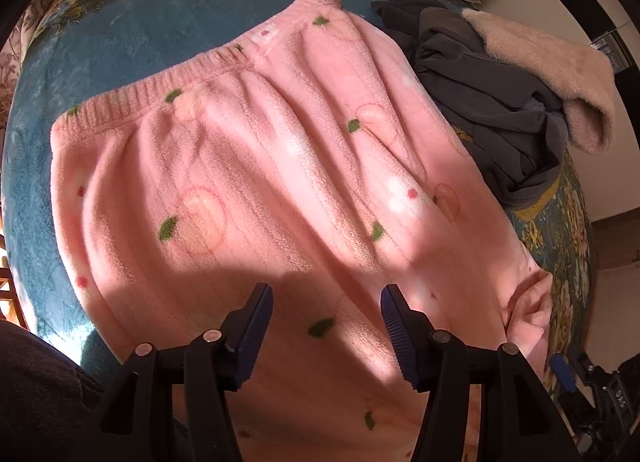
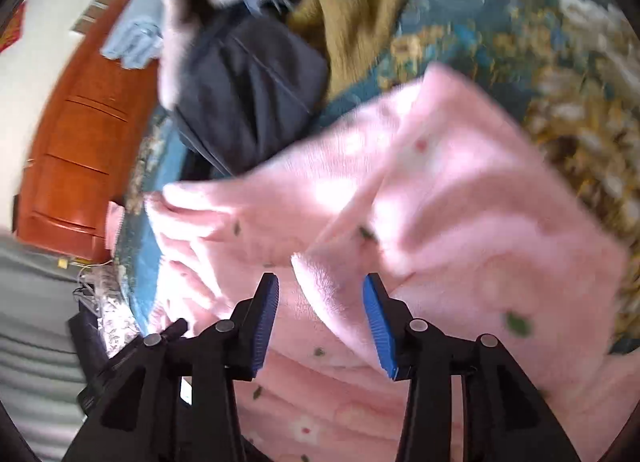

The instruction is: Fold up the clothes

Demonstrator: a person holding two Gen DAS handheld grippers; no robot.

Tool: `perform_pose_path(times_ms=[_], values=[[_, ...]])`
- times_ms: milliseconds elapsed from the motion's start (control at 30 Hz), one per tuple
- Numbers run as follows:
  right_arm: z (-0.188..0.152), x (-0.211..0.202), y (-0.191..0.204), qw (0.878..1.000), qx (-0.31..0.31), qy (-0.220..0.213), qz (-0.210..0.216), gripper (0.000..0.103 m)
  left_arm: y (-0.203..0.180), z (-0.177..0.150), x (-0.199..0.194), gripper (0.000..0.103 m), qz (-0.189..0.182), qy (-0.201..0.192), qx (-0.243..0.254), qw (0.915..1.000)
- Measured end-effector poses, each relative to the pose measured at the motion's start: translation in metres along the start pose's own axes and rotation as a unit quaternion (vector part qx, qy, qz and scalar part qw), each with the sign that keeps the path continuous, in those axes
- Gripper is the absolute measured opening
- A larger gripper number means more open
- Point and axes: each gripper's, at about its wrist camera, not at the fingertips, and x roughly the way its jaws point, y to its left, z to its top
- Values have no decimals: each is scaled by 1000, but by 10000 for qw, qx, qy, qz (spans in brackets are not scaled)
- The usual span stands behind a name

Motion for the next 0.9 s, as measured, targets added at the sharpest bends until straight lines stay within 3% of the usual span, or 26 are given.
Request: perform_pose_path(times_ms=[200, 333, 433, 533, 567, 600, 633, 733, 900], values=[[16, -70, -114, 9877, 1143, -689, -812, 50, -2, -1, 3, 60, 31, 48, 9, 10000], [-15, -40, -148, 9806, 1861, -479, -374, 50, -7, 0, 6, 60, 96, 63, 68, 9999], [-27, -20, -136, 9777, 2057, -413, 1, 50, -20, 7, 14, 60, 199, 22, 190, 9996], [-27, -1, -125, 9784, 2046, -223, -180, 49, -19, 7, 10, 60, 226, -45, 172, 9996], [-27, -1, -120, 9793, 1987, -310, -225, 42, -18, 7, 10, 60, 236, -61, 141, 9996], [-25, -5, -114, 9811, 1863, -426, -286, 21, -17, 8, 9, 60, 246, -77, 110, 9996], [-22, -6, -112, 9827, 1739, -489, -400, 14, -17, 8, 9, 60, 262, -71, 81, 9996], [-7, -25, -104, 9869, 1375, -667, -521, 9, -19, 8, 11, 60, 319, -46, 102, 9994], [30, -97, -122, 9794, 1017, -1468, -939, 8, -22, 9, 11, 60, 356, -85, 134, 9992]])
